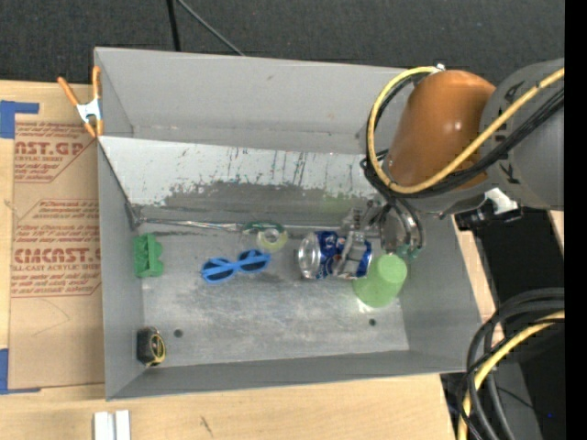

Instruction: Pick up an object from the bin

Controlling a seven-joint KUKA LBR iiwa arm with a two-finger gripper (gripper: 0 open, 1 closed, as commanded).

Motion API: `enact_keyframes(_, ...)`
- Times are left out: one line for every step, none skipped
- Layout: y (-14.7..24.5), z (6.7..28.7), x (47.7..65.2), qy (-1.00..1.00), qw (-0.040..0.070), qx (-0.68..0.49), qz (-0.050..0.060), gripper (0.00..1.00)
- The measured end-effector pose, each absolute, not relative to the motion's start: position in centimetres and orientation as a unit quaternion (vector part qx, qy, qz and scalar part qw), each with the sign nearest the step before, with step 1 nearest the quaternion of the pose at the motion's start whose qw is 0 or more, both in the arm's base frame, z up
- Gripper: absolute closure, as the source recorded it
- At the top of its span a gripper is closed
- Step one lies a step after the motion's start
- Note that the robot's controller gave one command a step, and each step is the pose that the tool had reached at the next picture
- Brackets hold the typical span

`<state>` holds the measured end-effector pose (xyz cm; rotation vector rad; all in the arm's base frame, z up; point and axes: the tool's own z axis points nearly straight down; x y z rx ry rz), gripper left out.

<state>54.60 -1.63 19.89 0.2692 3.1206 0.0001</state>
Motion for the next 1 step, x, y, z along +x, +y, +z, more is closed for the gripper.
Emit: enact_keyframes(3.75, 25.93, 55.47, 0.999, 0.005, 0.052, 0.001, 1.00)
